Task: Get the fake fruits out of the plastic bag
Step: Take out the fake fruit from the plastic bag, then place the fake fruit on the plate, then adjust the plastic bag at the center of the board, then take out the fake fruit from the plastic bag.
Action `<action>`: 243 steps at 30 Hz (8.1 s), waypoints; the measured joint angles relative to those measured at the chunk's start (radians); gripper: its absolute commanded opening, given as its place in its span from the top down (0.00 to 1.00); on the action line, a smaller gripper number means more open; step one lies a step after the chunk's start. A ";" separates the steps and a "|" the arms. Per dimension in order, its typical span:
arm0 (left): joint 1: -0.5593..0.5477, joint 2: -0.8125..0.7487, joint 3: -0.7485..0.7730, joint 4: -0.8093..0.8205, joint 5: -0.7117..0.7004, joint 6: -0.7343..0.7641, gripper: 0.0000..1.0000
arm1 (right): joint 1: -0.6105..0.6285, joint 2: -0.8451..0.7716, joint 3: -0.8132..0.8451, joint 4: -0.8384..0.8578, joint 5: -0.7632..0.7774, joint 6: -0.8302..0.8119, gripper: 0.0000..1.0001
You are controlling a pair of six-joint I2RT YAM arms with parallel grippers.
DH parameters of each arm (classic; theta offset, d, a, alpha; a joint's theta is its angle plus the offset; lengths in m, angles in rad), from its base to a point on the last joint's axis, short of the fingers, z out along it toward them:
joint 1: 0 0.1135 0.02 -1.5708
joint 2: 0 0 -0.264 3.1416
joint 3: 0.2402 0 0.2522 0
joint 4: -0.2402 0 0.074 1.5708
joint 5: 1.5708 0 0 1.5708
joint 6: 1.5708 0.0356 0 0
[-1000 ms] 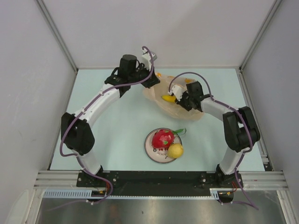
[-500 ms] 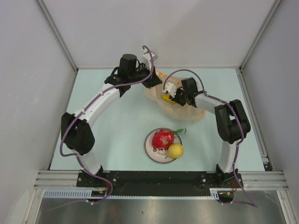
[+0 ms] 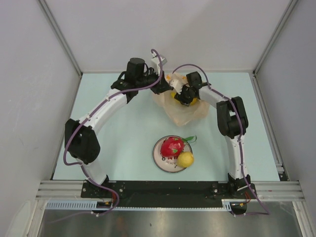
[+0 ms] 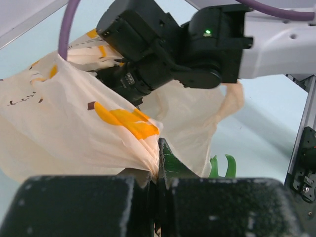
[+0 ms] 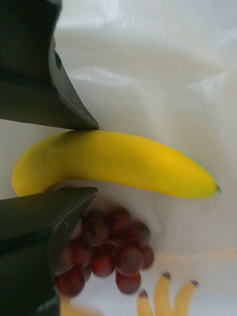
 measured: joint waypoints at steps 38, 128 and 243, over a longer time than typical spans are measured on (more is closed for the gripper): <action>-0.006 0.013 -0.013 -0.020 -0.122 -0.026 0.38 | 0.173 -0.846 -0.412 -0.293 -0.147 0.329 0.76; 0.470 -1.139 -0.816 -0.197 0.045 -0.227 0.25 | 0.940 -0.488 -0.500 -0.245 0.561 1.229 0.34; -0.151 0.076 0.381 -0.450 -0.088 0.298 1.00 | -0.049 -0.068 -0.236 0.418 0.251 0.517 0.62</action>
